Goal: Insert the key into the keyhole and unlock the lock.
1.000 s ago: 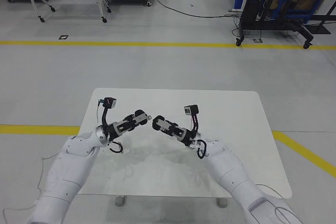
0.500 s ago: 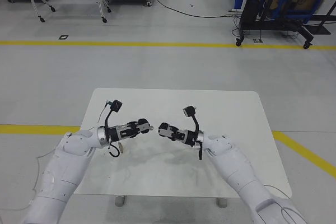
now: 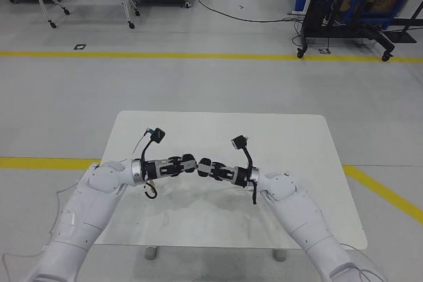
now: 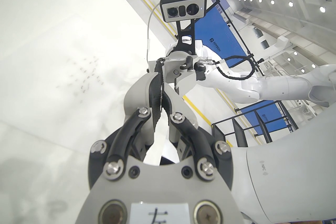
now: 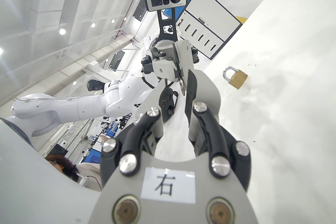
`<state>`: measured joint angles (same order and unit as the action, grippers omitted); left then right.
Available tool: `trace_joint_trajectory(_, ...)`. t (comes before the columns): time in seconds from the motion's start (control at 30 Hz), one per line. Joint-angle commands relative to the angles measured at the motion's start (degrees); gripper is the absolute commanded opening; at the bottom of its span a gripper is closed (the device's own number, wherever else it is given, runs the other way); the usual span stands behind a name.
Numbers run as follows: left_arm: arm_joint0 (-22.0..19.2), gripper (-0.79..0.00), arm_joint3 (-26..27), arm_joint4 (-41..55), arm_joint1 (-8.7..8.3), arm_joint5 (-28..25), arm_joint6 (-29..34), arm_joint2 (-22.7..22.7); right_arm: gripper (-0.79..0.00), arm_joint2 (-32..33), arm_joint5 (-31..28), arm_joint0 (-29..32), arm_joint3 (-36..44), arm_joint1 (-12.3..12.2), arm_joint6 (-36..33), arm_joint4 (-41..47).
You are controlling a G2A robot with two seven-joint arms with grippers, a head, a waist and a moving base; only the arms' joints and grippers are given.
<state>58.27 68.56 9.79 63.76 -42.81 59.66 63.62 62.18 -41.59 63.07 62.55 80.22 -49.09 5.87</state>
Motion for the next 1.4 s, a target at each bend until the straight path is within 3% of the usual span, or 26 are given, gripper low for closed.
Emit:
trace_joint_trajectory(0.0, -0.08, -0.785, -0.13, 0.11, -0.06, -0.10, -0.02, -0.08, -0.727, -0.25, 0.08, -0.05, 0.06, -0.07, -0.19, 0.28)
trace_joint_trajectory(0.23, -0.47, -0.785, -0.29, 0.40, -0.18, -0.38, 0.18, -0.73, -0.785, -1.12, 0.48, -0.40, -0.26, -0.28, -0.22, 1.09)
trace_joint_trajectory(0.43, -0.70, -0.785, -0.54, 0.86, -0.31, -0.82, -0.03, -1.06, -0.785, -1.73, 0.35, -0.68, -1.04, -0.47, -0.48, 1.77)
trace_joint_trajectory(0.47, -0.71, -0.693, -0.57, 1.10, -0.32, -0.89, -0.08, -1.10, -0.785, -1.71, 0.21, -0.67, -1.15, -0.54, -0.55, 1.86)
trace_joint_trajectory(0.5, -0.75, 0.000, -0.61, 1.29, -0.34, -0.95, -0.01, -1.16, -0.785, -1.58, -0.14, -0.62, -1.19, -0.63, -0.50, 2.08)
trace_joint_trajectory(0.83, -0.58, 0.000, -2.14, 5.39, -0.97, -2.68, -1.10, 0.87, -0.785, 3.50, -5.48, 2.41, -0.59, -2.66, 1.77, 1.33)
trace_joint_trajectory(1.03, 0.47, 0.000, -2.00, 8.17, -1.57, -3.38, -1.58, 2.92, -0.785, 11.46, -8.88, 8.43, 6.91, -5.24, 4.53, -1.76)
trace_joint_trajectory(1.27, 0.47, 0.000, -2.00, 8.17, -1.57, -3.38, -1.58, 2.92, -0.785, 11.46, -8.88, 8.43, 6.91, -5.24, 4.53, -1.76)
trace_joint_trajectory(1.37, 1.82, 0.000, 1.09, -1.62, -2.18, -2.21, -7.02, 5.10, -0.785, 11.46, -8.88, 8.43, 6.91, -5.24, 4.53, -1.76)
